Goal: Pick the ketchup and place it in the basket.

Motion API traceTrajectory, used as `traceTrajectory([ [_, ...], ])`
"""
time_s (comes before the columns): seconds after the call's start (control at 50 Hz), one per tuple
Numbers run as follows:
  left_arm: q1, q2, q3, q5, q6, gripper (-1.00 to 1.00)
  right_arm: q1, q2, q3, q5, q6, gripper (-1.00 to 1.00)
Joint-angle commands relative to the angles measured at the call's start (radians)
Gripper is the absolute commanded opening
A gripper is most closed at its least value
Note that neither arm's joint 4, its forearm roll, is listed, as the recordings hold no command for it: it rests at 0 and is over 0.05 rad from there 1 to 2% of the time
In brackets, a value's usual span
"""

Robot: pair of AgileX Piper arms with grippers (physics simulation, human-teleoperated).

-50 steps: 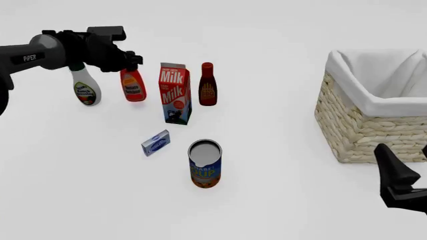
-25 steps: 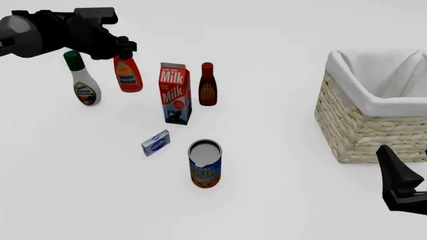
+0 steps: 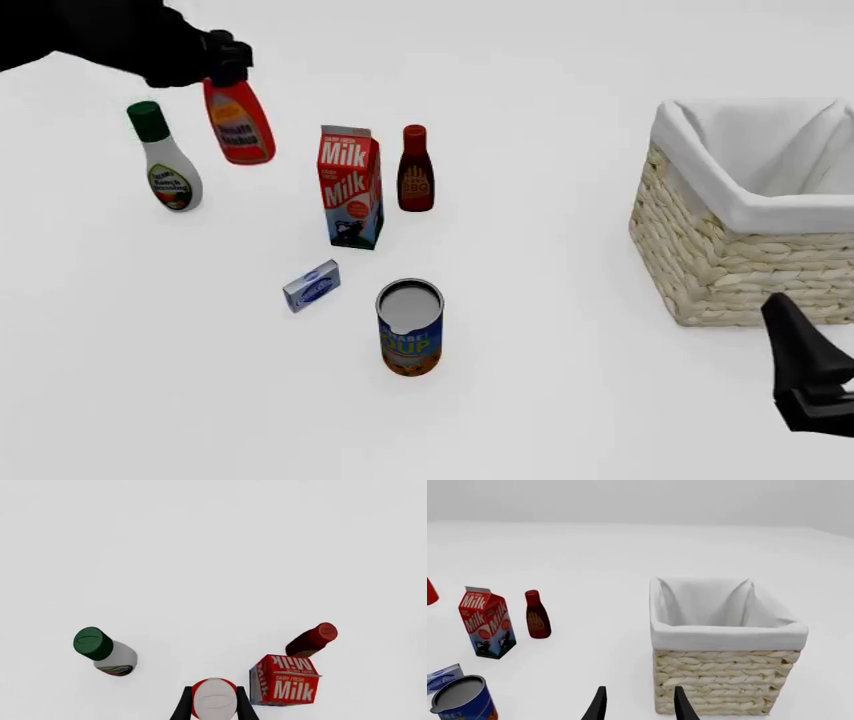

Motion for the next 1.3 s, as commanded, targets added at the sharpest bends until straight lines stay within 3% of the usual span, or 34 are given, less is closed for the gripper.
traceTrajectory([
  [0.02, -0.026, -0.149, 0.067, 0.047, 0.002, -1.00, 0.007, -0.055, -0.006, 0.043, 0.008, 1.00],
  [0.14, -0.055, -0.236, 0.117, 0.077, 0.000, -1.00, 0.040, -0.120, -0.041, 0.112, -0.030, 1.00],
  [0.18, -0.061, -0.248, 0.124, 0.084, -0.002, -1.00, 0.038, -0.133, -0.046, 0.126, -0.015, 1.00],
  [0.24, -0.067, -0.282, 0.138, 0.100, 0.005, -1.00, 0.089, -0.138, -0.070, 0.133, -0.044, 1.00],
  [0.32, -0.083, -0.330, 0.159, 0.118, 0.002, -1.00, 0.142, -0.140, -0.110, 0.161, 0.005, 1.00],
  [0.42, -0.092, -0.369, 0.196, 0.121, -0.009, -1.00, 0.157, -0.139, -0.136, 0.188, -0.016, 1.00],
  [0.62, -0.115, -0.438, 0.232, 0.156, 0.005, -1.00, 0.289, -0.136, -0.274, 0.275, 0.001, 1.00],
  [0.84, -0.181, -0.498, 0.217, 0.230, 0.026, -1.00, 0.409, -0.083, -0.313, 0.256, 0.004, 1.00],
  [1.0, -0.263, -0.525, 0.187, 0.289, 0.039, -1.00, 0.536, 0.023, -0.368, 0.226, -0.033, 1.00],
  [1.1, -0.303, -0.536, 0.202, 0.299, 0.034, -1.00, 0.561, 0.070, -0.416, 0.225, -0.018, 1.00],
  [1.3, -0.352, -0.533, 0.208, 0.312, 0.037, -1.00, 0.672, 0.204, -0.462, 0.201, -0.076, 1.00],
])
